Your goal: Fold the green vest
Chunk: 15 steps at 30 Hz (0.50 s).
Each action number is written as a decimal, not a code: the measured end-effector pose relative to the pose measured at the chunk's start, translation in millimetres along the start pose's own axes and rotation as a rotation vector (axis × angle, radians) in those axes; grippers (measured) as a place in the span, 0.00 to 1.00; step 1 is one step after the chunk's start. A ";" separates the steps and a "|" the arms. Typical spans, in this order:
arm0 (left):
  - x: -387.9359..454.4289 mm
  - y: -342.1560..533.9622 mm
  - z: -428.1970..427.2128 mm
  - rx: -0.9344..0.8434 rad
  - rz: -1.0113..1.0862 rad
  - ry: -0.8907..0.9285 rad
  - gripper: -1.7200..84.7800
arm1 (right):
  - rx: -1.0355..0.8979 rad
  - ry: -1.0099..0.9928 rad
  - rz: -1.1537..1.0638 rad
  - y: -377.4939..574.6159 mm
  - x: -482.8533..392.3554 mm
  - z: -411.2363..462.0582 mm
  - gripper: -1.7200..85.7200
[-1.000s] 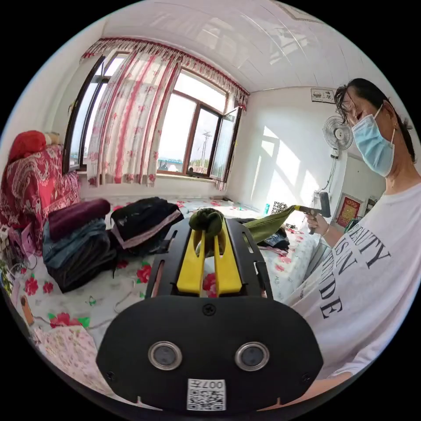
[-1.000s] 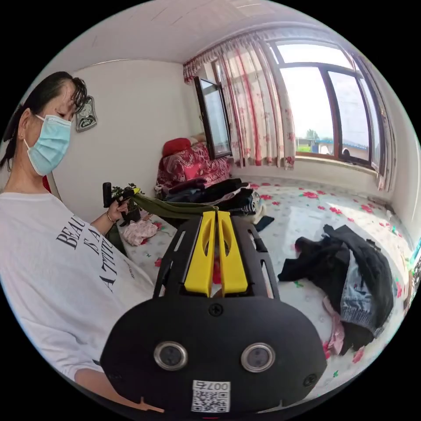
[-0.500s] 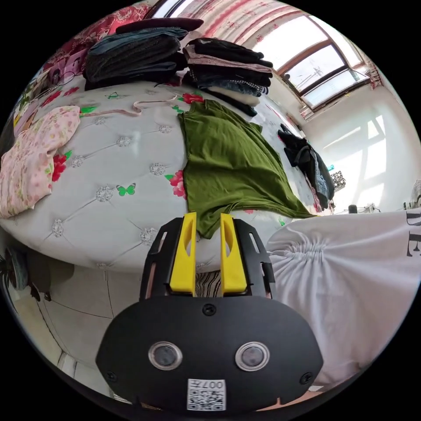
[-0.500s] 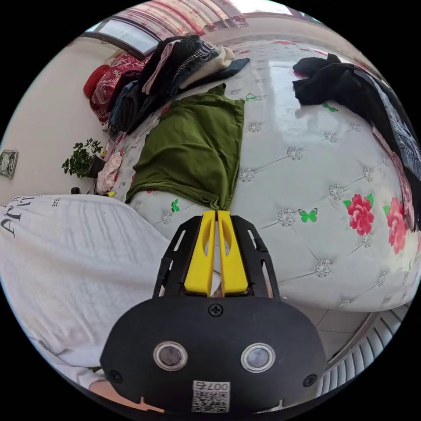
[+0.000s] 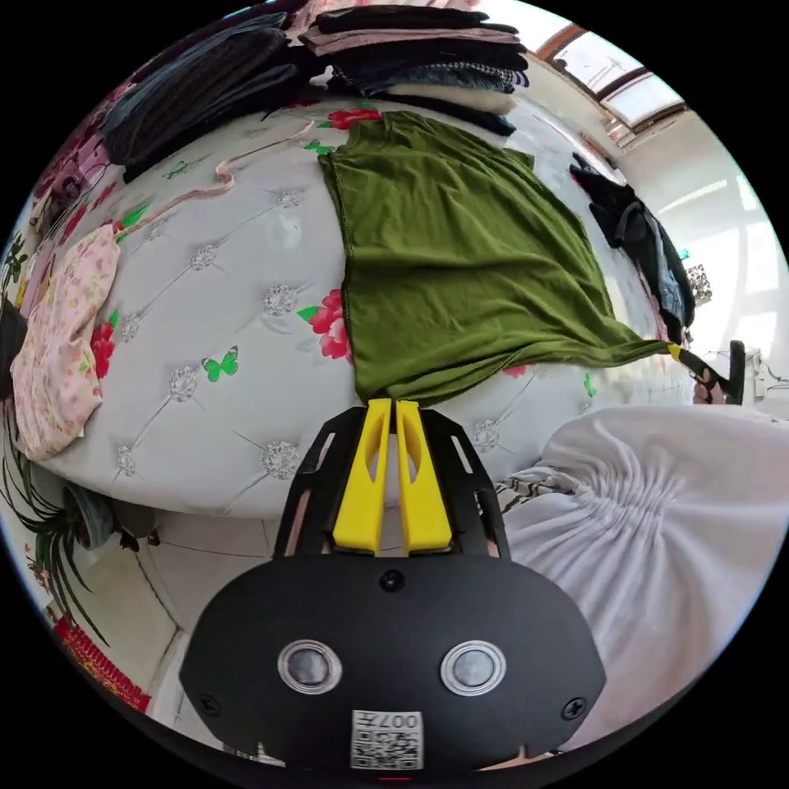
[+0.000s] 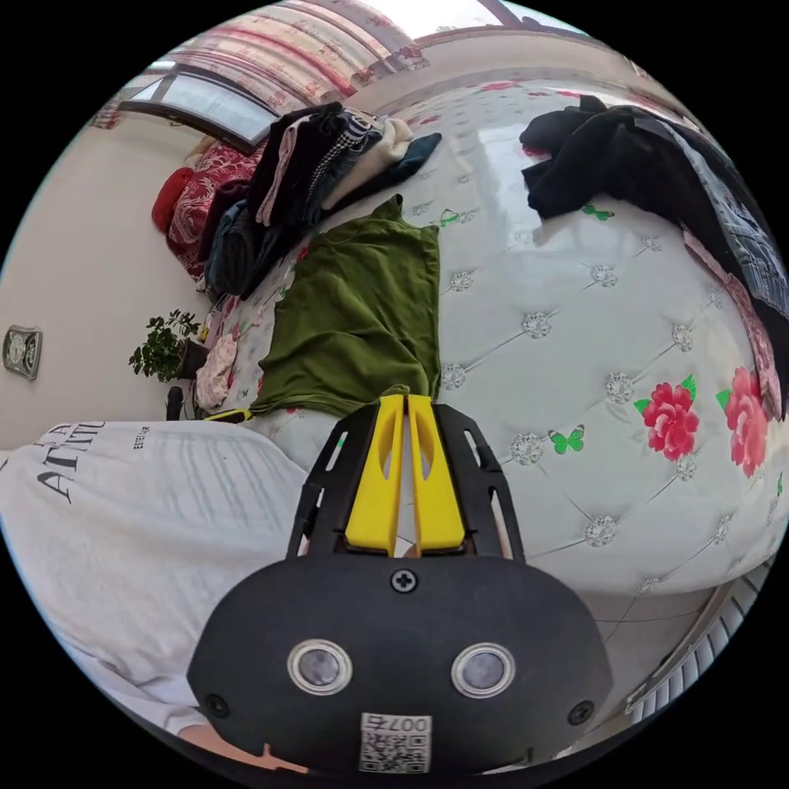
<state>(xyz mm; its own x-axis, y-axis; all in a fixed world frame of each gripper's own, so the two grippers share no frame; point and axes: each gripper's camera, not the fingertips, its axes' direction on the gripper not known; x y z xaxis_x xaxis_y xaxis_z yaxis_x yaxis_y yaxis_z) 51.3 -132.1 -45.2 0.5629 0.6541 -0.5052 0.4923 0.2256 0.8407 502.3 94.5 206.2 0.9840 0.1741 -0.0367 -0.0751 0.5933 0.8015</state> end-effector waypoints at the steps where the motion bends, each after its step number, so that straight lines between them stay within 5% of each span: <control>1: -13.0 -10.9 -27.7 0.074 -0.005 0.077 0.01 | 0.013 -0.008 0.002 -5.3 0.8 -5.1 0.02; 10: -40.4 -153.5 -288.9 0.580 0.158 0.155 0.01 | 0.380 -0.129 -0.250 -176.6 -89.8 -152.3 0.02; 15: -12.4 -139.3 -424.8 0.835 0.251 0.164 0.01 | 0.663 -0.220 -0.480 -194.0 -185.4 -282.5 0.02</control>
<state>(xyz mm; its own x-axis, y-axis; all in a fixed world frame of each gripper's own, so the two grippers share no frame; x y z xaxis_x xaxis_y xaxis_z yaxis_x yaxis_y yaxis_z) -306.3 135.0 -73.2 0.6492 0.7228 -0.2367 0.7265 -0.4971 0.4744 288.8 169.2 -111.0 0.8992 -0.1764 -0.4003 0.4013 -0.0319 0.9154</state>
